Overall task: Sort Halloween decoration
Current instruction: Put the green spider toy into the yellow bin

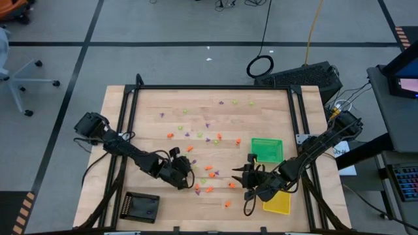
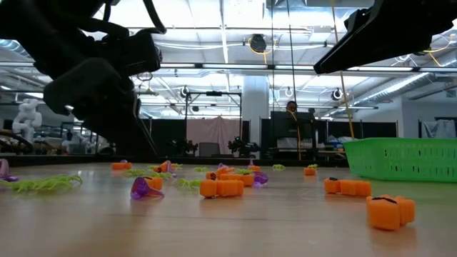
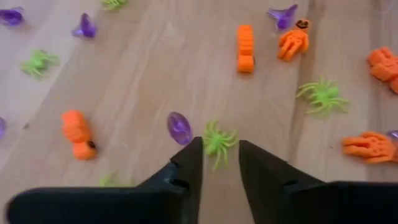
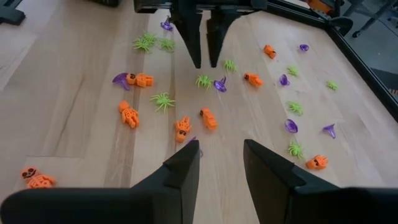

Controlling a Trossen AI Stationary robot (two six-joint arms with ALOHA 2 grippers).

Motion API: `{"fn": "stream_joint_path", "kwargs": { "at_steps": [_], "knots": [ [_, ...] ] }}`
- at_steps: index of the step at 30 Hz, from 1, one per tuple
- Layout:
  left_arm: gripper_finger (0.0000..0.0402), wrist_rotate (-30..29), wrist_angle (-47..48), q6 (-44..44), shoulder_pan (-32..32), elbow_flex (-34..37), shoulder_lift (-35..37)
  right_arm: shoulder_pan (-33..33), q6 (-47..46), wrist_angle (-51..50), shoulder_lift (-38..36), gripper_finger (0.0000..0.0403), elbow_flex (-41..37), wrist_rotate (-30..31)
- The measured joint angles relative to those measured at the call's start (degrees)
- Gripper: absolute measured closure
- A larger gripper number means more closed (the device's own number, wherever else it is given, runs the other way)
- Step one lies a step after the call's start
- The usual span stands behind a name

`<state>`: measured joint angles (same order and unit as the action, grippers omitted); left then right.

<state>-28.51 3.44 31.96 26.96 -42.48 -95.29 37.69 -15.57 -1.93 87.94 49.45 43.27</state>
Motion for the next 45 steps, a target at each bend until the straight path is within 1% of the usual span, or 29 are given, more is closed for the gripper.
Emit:
{"fn": "stream_joint_path", "kwargs": {
  "at_steps": [3, 6, 13, 21, 25, 31, 36, 42, 45],
  "knots": [
    [0.0247, 0.2, -0.1, -2.3, -0.9, 0.0, 0.0, 0.0, 0.0, 0.0, 0.0, 0.0292, 0.0, 0.0],
    [0.0235, 1.6, 0.0, -2.3, -2.1, 0.0, 0.0, 0.0, 0.0, 0.0, 0.0, 0.0292, 0.0, 0.0],
    [0.0234, 8.8, -0.1, -2.3, -3.7, 0.0, -1.0, 0.0, 0.2, 0.0, 0.0, 0.0292, 0.0, 0.0],
    [0.0234, 12.5, -2.0, -2.4, -3.2, 0.0, -2.4, 0.0, 0.2, 0.0, 0.0, 0.0292, 0.0, -0.1],
    [0.0234, 13.3, -2.7, -2.3, -2.3, 0.0, -2.5, 0.1, 0.0, -0.1, 0.0, 0.0292, 0.0, -0.1],
    [0.0234, 14.9, -2.6, 0.4, -1.6, -0.4, -2.4, 0.2, -0.2, -0.2, 0.0, 0.0292, 0.0, -0.1],
    [0.0234, 15.2, -2.5, 0.7, -1.5, -2.4, -2.4, 0.3, -0.2, 0.0, 0.0, 0.0292, 0.0, -0.1],
    [0.0233, 10.3, -2.4, 0.2, -1.6, -3.2, -2.4, 0.3, -0.7, 0.0, 0.0, 0.0292, 0.0, -0.1],
    [0.0229, 9.7, -1.6, 1.7, -2.3, -3.1, -2.4, 0.3, -0.8, 0.2, 0.0, 0.0292, 0.0, -0.1]
  ]
}}
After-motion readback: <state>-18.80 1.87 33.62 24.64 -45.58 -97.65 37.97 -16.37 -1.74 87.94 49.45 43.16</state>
